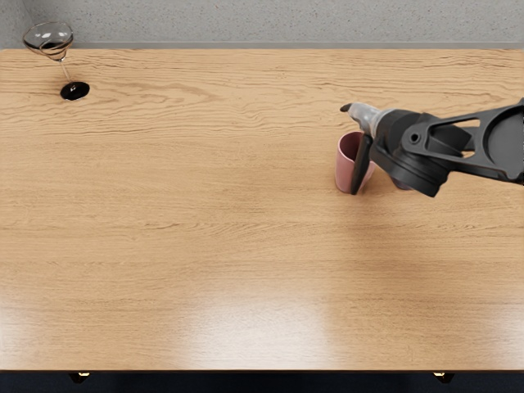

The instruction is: Pick up cup and place in cup with right hand

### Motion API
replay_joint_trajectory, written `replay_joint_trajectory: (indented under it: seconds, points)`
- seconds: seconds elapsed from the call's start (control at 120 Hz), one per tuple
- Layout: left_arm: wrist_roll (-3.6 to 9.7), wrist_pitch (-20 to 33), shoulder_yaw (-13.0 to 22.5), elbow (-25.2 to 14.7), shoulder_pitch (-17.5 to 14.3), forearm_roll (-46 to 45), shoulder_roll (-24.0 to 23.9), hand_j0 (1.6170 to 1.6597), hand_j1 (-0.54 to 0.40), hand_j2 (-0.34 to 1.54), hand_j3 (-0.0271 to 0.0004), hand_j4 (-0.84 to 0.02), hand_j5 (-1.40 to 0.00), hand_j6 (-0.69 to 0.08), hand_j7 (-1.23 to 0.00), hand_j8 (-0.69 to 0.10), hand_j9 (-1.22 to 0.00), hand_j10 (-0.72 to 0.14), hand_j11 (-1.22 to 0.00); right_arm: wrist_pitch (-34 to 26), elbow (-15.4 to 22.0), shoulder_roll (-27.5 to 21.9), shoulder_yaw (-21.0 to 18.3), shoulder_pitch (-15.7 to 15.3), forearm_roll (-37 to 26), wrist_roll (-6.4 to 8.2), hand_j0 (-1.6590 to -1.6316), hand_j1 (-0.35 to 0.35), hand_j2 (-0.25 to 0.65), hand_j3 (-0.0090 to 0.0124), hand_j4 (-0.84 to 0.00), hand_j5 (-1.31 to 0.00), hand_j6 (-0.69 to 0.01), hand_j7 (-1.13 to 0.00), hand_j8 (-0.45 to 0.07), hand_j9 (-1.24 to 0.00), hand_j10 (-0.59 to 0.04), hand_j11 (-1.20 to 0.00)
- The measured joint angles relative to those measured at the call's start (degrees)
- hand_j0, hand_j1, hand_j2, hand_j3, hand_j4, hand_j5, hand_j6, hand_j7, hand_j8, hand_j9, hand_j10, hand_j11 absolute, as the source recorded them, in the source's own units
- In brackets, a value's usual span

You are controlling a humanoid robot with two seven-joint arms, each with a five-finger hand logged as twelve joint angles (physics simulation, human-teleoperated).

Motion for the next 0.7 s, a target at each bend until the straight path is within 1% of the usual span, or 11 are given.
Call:
replay_joint_trajectory:
  seconds: [0.183, 0.35, 0.4, 0.5, 0.592, 0.6, 0.642, 0.658, 0.675, 0.683, 0.7]
  points:
    - [0.0, 0.0, 0.0, 0.0, 0.0, 0.0, 0.0, 1.6581, 0.344, 0.0, 0.0, -0.004, 0.0, -0.004, 0.0, -0.004, 0.0, -0.004, 0.0, -0.5, -3.3, 2.6, -1.8, -0.8, -0.1, 0.0, -1.6581, -0.311, -0.006, 0.0, -0.034, -0.04, -0.035, -0.04, -0.034, -0.04, -0.034, -0.04]
    - [0.01, 0.0, 0.0, 0.0, 0.0, 0.0, 0.0, 1.6581, 0.344, 0.0, 0.0, -0.004, 0.0, -0.004, 0.0, -0.004, 0.0, -0.004, 0.0, -0.6, -4.4, 3.7, -2.4, -1.0, -0.1, 0.0, -1.6581, -0.301, -0.007, 0.0, -0.042, -0.05, -0.043, -0.05, -0.043, -0.05, -0.042, -0.05]
    - [0.01, 0.0, 0.0, 0.0, 0.0, 0.0, 0.0, 1.6581, 0.344, 0.0, 0.0, -0.004, 0.0, -0.004, 0.0, -0.004, 0.0, -0.004, 0.0, -0.6, -4.6, 3.8, -2.5, -1.0, -0.1, 0.0, -1.6581, -0.263, -0.013, 0.0, -0.073, -0.09, -0.074, -0.09, -0.074, -0.09, -0.073, -0.09]
    - [0.02, 0.0, 0.0, 0.0, 0.0, 0.0, 0.0, 1.6581, 0.344, 0.0, 0.0, -0.004, 0.0, -0.004, 0.0, -0.004, 0.0, -0.004, 0.0, -0.6, -4.7, 3.9, -2.5, -1.1, -0.1, 0.0, -1.6581, -0.142, -0.034, 0.0, -0.174, -0.23, -0.175, -0.23, -0.175, -0.23, -0.174, -0.23]
    - [0.01, 0.0, 0.0, 0.0, 0.0, 0.0, 0.0, 1.6581, 0.344, 0.0, 0.0, -0.004, 0.0, -0.004, 0.0, -0.004, 0.0, -0.004, 0.0, -0.7, -5.3, 4.4, -2.4, -1.8, -0.3, -0.01, -1.658, -0.07, -0.043, 0.0001, -0.249, -0.3, -0.243, -0.31, -0.253, -0.31, -0.237, -0.31]
    - [0.01, 0.0, 0.0, 0.0, 0.0, 0.0, 0.0, 1.6581, 0.344, 0.0, 0.0, -0.004, 0.0, -0.004, 0.0, -0.004, 0.0, -0.004, 0.0, -0.7, -5.4, 4.5, -2.4, -1.8, -0.3, -0.01, -1.658, -0.065, -0.043, 0.0001, -0.257, -0.3, -0.249, -0.31, -0.246, -0.31, -0.246, -0.31]
    - [0.01, 0.0, 0.0, 0.0, 0.0, 0.0, 0.0, 1.6581, 0.344, 0.0, 0.0, -0.004, -0.01, -0.004, 0.0, -0.004, 0.0, -0.004, -0.01, -0.7, -5.6, 4.9, -2.3, -2.1, -0.7, -0.03, -1.658, -0.048, -0.042, 0.0001, -0.296, -0.31, -0.276, -0.33, -0.282, -0.34, -0.228, -0.34]
    - [0.01, 0.0, 0.0, 0.0, 0.0, 0.0, 0.0, 1.6581, 0.344, 0.0, 0.0, -0.004, -0.01, -0.004, -0.01, -0.004, -0.01, -0.004, -0.01, -0.7, -5.7, 5.0, -2.2, -2.2, -0.8, -0.02, -1.658, -0.041, -0.043, 0.0, -0.302, -0.31, -0.283, -0.34, -0.285, -0.34, -0.255, -0.34]
    - [0.02, 0.0, 0.0, 0.0, 0.0, 0.0, 0.0, 1.6581, 0.344, 0.0, -0.0001, -0.004, -0.01, -0.004, -0.01, -0.004, -0.01, -0.004, -0.01, -0.7, -5.8, 5.1, -2.2, -2.3, -0.8, -0.02, -1.658, -0.033, -0.045, 0.0, -0.305, -0.32, -0.286, -0.35, -0.301, -0.35, -0.202, -0.35]
    - [0.01, 0.0, 0.0, 0.0, 0.0, 0.0, 0.0, 1.6581, 0.344, 0.0, -0.0001, -0.004, -0.01, -0.004, -0.01, -0.004, -0.01, -0.004, -0.01, -0.7, -5.9, 5.1, -2.2, -2.3, -0.7, -0.02, -1.658, -0.03, -0.047, 0.0, -0.307, -0.33, -0.288, -0.35, -0.278, -0.35, -0.167, -0.35]
    - [0.01, 0.0, 0.0, 0.0, 0.0, 0.0, 0.0, 1.6581, 0.344, 0.0, 0.0, -0.004, -0.01, -0.004, -0.01, -0.004, -0.01, -0.004, -0.01, -0.7, -5.9, 5.2, -2.2, -2.4, -0.7, -0.02, -1.658, -0.022, -0.049, 0.0, -0.31, -0.34, -0.291, -0.36, -0.257, -0.36, -0.171, -0.36]
